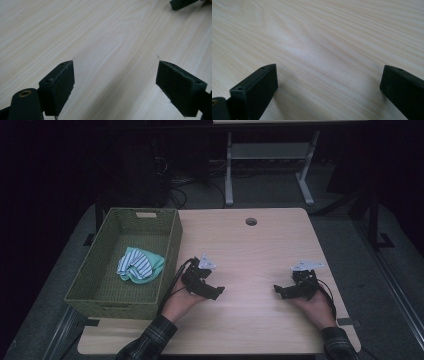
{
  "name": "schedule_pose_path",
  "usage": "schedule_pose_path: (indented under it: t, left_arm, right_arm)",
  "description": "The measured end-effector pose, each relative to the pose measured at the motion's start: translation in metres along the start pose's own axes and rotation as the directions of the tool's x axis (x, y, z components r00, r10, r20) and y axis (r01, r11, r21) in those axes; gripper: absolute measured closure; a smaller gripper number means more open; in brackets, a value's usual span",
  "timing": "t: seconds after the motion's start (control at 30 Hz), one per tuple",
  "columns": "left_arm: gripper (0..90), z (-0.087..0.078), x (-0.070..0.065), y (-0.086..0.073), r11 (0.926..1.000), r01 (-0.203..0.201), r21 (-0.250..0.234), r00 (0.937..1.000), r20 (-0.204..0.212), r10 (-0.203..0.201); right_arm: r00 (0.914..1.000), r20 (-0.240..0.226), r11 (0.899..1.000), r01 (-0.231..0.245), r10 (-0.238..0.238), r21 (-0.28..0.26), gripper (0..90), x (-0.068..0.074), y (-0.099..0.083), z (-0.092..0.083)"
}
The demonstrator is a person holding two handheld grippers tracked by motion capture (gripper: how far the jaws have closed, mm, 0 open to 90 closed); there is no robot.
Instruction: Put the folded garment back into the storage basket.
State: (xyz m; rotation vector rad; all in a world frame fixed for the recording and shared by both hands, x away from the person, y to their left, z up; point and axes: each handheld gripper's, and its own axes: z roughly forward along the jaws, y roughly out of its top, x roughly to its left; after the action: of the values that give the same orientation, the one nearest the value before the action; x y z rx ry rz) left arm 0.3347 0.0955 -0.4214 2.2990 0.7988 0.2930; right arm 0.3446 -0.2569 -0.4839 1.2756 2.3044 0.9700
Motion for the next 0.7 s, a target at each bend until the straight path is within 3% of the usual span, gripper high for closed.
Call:
schedule_pose_path:
  t: [0.4,0.63,0.7]
  left_arm:
    - [14.6,0.028,-0.002,-0.021,0.9994,-0.010,0.034,0.9999,-0.010,0.011]
    - [14.0,0.034,0.001,-0.029,0.9983,-0.022,0.053,0.9991,-0.034,0.024]
    - [13.6,0.035,0.002,-0.031,0.9989,0.000,0.047,0.9997,-0.023,0.001]
  right_arm:
    - [1.0000,-0.001,1.000,0.001,-0.001,0.000,1.0,0.000,0.000,0.000]
    - [1.0000,-0.003,1.000,0.002,-0.002,0.000,1.0,0.000,0.000,0.000]
    - [1.0000,-0.003,1.000,0.002,-0.002,0.000,1.0,0.000,0.000,0.000]
